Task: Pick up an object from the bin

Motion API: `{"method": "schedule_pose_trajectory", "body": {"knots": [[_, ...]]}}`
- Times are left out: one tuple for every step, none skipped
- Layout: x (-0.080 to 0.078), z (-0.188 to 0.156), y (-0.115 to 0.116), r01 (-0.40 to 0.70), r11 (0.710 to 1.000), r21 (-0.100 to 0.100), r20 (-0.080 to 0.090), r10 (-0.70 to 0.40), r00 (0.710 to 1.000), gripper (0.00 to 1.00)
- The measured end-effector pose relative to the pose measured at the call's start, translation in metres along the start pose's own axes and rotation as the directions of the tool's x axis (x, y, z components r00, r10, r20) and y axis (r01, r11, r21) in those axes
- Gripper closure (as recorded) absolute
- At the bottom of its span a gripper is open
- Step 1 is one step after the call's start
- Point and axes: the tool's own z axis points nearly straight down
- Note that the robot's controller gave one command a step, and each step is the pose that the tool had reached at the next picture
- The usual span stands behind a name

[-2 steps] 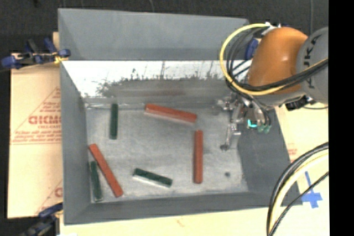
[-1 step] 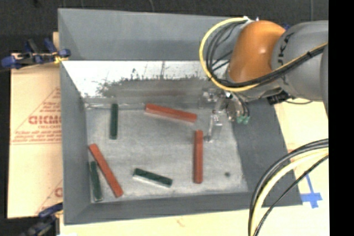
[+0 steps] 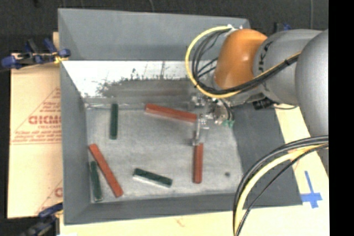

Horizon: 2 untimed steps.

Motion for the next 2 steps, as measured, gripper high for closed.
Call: {"method": "schedule_pose_trajectory", "body": {"knots": [[0.0141,0.0091,0.0434,0.025,1.000,0.003,-0.004,-0.025,1.000,1.00],[0.0141,0.0091,0.0432,0.025,1.000,0.004,-0.004,-0.025,1.000,1.00]]}}
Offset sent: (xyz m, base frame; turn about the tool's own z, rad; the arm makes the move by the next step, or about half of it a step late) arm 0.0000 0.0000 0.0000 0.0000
